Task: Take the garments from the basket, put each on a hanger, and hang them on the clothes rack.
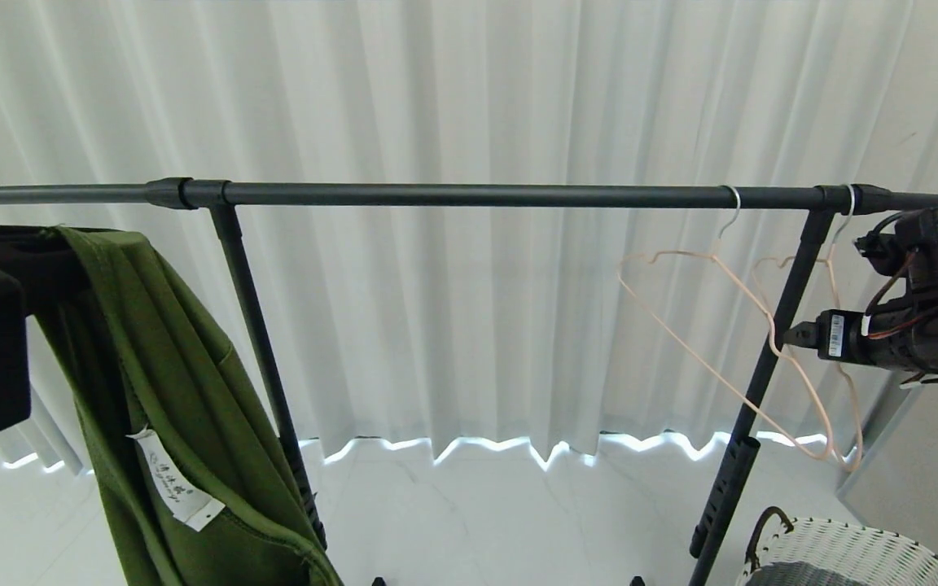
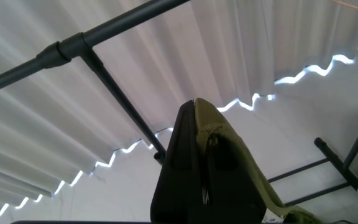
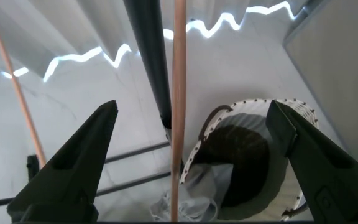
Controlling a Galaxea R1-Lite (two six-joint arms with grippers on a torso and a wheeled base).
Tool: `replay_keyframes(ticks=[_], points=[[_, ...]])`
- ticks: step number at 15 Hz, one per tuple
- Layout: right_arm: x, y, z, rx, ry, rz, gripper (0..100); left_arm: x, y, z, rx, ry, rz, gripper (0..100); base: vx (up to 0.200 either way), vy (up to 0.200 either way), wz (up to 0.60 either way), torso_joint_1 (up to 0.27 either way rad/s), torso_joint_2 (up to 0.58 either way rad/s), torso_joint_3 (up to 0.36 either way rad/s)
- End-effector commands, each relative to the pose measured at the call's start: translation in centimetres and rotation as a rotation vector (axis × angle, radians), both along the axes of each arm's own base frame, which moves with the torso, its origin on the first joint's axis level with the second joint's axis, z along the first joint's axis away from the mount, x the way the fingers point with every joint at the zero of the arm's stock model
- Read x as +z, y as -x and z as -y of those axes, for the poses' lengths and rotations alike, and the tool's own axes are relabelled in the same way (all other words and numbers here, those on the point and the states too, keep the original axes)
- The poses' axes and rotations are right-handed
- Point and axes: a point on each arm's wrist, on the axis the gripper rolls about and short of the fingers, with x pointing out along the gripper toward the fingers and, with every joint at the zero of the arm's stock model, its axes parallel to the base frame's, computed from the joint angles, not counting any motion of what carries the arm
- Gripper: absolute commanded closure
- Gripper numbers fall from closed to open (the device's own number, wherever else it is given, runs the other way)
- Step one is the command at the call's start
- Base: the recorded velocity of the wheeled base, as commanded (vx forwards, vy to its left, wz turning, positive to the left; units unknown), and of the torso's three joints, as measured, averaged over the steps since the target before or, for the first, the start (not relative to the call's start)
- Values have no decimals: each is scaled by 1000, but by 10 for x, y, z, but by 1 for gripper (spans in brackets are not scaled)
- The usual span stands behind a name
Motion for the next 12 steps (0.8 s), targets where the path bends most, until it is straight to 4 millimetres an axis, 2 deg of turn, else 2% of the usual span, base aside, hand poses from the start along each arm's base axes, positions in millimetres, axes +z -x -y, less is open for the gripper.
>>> replay_keyframes(ticks=[1, 4, 5, 12], points=[[-11, -9, -1, -1, 5, -36, 0, 0, 0, 0, 1, -3, 0, 100, 0, 0, 0, 0, 0, 0], [-15, -12, 1, -7, 7, -50, 0, 0, 1, -2, 0, 1, 4, 100, 0, 0, 0, 0, 0, 0], [-16, -12, 1, -7, 7, -55, 100, 0, 2, -2, 0, 2, 4, 100, 0, 0, 0, 0, 0, 0], [-12, -6, 1, -12, -1, -43, 100, 1, 2, -3, 1, 2, 6, 100, 0, 0, 0, 0, 0, 0]])
